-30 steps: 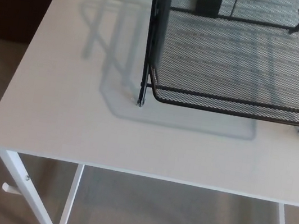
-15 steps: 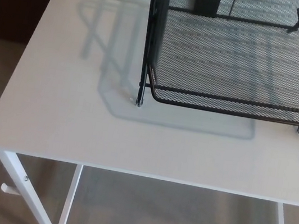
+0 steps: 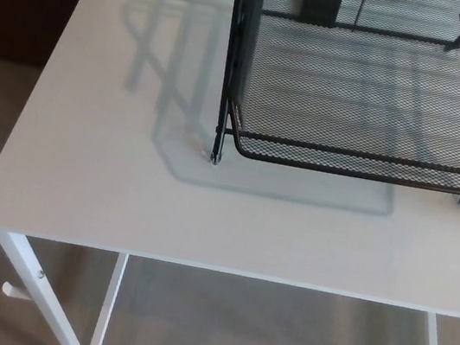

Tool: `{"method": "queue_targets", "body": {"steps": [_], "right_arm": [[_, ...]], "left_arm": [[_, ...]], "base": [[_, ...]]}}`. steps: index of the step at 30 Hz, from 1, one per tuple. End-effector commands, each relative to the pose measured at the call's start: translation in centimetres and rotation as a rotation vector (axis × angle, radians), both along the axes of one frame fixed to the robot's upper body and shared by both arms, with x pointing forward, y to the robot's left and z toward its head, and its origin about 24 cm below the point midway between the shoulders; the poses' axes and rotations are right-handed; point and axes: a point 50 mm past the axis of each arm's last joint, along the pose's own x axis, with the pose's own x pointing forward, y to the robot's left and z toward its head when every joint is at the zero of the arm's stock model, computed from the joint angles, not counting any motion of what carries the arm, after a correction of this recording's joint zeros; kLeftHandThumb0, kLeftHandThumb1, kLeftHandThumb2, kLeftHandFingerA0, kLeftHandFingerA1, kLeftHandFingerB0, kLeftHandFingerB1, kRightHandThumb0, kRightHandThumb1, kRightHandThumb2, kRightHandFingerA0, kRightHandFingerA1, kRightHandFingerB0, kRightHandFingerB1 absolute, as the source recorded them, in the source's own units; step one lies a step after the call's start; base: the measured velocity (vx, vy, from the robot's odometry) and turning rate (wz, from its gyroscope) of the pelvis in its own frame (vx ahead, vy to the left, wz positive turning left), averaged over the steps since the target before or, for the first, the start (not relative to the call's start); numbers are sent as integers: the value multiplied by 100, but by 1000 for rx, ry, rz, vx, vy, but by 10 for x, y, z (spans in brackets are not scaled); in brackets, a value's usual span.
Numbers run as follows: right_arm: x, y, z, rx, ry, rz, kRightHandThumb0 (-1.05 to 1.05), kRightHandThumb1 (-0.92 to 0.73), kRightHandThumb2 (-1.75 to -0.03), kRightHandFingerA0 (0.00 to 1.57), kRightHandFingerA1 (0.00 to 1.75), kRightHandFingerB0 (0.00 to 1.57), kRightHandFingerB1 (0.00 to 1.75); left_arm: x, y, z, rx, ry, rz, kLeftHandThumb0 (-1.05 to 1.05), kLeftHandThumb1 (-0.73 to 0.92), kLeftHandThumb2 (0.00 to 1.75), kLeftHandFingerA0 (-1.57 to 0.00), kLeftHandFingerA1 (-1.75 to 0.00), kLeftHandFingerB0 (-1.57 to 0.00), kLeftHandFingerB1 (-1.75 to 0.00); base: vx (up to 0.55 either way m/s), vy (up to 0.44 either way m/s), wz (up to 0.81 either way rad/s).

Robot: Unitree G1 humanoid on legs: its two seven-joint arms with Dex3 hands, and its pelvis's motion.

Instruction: The robot walks towards a desk on which a file tray is kept in the middle and a stapler is kept to its right. The robot lifts the stapler using its right hand and places it on the file tray.

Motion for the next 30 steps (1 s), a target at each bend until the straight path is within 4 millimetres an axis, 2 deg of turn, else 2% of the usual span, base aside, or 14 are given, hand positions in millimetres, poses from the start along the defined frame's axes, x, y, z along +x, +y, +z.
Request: {"method": "queue_targets", "body": {"steps": [1, 13, 14, 15, 16, 19, 20, 21, 22, 24, 26, 28, 29, 30], "right_arm": [[1, -5, -6, -59, 34, -32, -45, -42, -66, 4, 22, 8, 28], [14, 4, -10, -93, -38, 10, -40, -57, -57, 8, 33, 15, 27], [15, 6, -11, -89, -47, 12, -27, -52, -99, 3, 53, 0, 48], [16, 8, -11, -85, -55, 21, -27, -52, -100, 3, 53, 0, 48], [16, 8, -13, -87, -61, 29, -40, -58, -58, 9, 36, 19, 28], [14, 6, -13, -108, -68, 38, -40, -58, -58, 10, 36, 19, 28], [14, 6, -15, -116, -63, 41, -36, -58, -58, 11, 38, 21, 29], [13, 4, -19, -119, -55, 41, -36, -58, -58, 11, 38, 21, 29], [12, 3, -22, -128, -46, 35, -35, -59, -58, 12, 37, 21, 29], [11, 0, -26, -129, -20, 15, -34, -59, -59, 10, 34, 19, 29], [9, -3, -31, -166, 26, 24, -35, -60, -59, 9, 34, 18, 28], [5, -8, -41, -213, 69, 23, -34, -59, -58, 11, 35, 20, 29], [3, -10, -44, -233, 75, 31, -35, -58, -58, 12, 36, 20, 29], [2, -11, -45, -252, 91, 37, -38, -59, -59, 10, 35, 19, 28]], "left_arm": [[4, 5, 7, 34, -27, -47, -105, 80, 79, -42, -91, -23, -82], [5, 7, 6, 42, -6, -28, -105, 80, 76, -50, -97, -19, -85], [4, 7, 6, 35, -10, -25, -105, 80, 75, -51, -95, -20, -81], [4, 7, 6, 32, -13, -23, -105, 78, 81, -44, -91, -23, -82], [4, 7, 7, 31, -14, -26, -105, 79, 81, -40, -89, -22, -78], [7, 5, 6, 26, -16, -32, -104, 78, 83, -41, -88, -22, -78], [6, 5, 6, 33, -11, -43, -101, 62, 124, -53, -87, -16, -70], [5, 4, 6, 42, -5, -61, -101, 62, 124, -53, -87, -16, -70], [5, 4, 5, 35, -3, -53, -105, 82, 75, -44, -90, -21, -77], [4, 5, 5, 32, -5, -38, -105, 57, 110, -44, -84, -22, -72], [5, 5, 5, 34, -4, -38, -105, 80, 76, -41, -93, -22, -80], [5, 5, 5, 35, 6, -55, -100, 62, 125, -52, -87, -20, -71], [4, 4, 5, 37, 7, -61, -105, 81, 78, -48, -91, -22, -79], [4, 4, 5, 37, 9, -65, -105, 81, 77, -51, -92, -23, -80]], "base": [[0, 0, 0], [0, 0, 0], [0, 0, 0], [0, 0, 0], [0, 0, 0], [0, 0, 0], [0, 0, 0], [0, 0, 0], [0, 0, 0], [0, 0, 0], [0, 0, 0], [0, 0, 0], [0, 0, 0], [0, 0, 0]]}}
